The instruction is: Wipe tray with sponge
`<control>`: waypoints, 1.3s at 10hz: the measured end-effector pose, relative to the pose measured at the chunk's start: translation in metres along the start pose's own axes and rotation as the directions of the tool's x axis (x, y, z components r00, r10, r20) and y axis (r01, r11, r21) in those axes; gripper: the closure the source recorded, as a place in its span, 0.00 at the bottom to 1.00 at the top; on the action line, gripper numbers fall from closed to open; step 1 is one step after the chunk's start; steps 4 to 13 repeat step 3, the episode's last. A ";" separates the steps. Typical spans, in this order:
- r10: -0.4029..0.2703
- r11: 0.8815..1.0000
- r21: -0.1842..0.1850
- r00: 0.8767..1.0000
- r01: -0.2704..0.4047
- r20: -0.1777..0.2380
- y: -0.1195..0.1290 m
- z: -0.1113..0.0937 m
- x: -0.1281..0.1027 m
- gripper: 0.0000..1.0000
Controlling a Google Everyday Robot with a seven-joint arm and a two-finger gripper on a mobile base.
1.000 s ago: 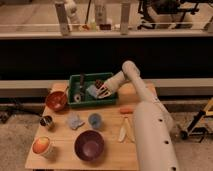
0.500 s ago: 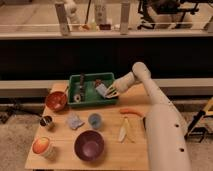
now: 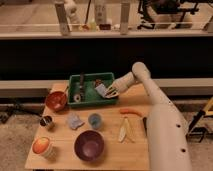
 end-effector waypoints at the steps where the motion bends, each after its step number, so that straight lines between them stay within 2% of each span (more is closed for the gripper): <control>1: -0.015 1.000 -0.011 1.000 0.015 0.019 -0.006 0.011 -0.005 1.00; 3: -0.055 0.997 -0.041 0.996 0.058 0.074 -0.020 0.038 -0.017 1.00; 13: -0.055 0.997 -0.041 0.996 0.058 0.074 -0.020 0.038 -0.017 1.00</control>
